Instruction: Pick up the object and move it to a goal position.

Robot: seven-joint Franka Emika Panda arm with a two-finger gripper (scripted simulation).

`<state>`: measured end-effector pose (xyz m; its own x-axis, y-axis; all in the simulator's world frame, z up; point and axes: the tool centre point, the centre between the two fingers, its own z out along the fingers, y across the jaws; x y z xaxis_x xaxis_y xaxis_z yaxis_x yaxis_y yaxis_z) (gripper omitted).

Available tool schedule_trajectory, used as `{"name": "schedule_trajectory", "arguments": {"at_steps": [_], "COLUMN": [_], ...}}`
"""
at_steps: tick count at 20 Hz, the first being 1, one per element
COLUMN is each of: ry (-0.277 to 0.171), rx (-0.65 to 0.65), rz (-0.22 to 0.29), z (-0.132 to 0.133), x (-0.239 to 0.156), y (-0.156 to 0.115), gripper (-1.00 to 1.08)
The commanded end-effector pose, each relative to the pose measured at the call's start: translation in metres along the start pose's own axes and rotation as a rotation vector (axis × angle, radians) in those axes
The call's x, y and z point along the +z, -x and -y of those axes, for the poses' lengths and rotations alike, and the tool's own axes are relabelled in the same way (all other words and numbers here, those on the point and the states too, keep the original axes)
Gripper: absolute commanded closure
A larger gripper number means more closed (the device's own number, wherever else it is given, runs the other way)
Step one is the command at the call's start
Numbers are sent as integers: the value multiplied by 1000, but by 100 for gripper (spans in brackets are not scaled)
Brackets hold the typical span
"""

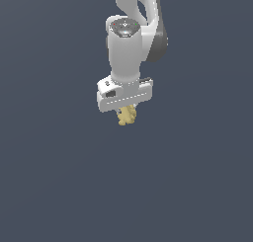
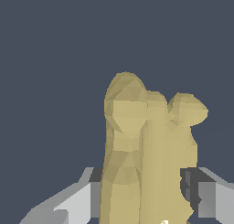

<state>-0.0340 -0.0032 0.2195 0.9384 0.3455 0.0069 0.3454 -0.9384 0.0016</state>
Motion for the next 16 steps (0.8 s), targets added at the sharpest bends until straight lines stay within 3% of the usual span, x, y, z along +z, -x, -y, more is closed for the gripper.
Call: {"name": "schedule_trajectory", "arguments": {"at_steps": [1,16], "ry": [-1,-2], "rx": [0,1], "rz": [1,5], "z": [-3,-21], "x": [-28,-185], "y": [3,10], "gripper": [108,108]}}
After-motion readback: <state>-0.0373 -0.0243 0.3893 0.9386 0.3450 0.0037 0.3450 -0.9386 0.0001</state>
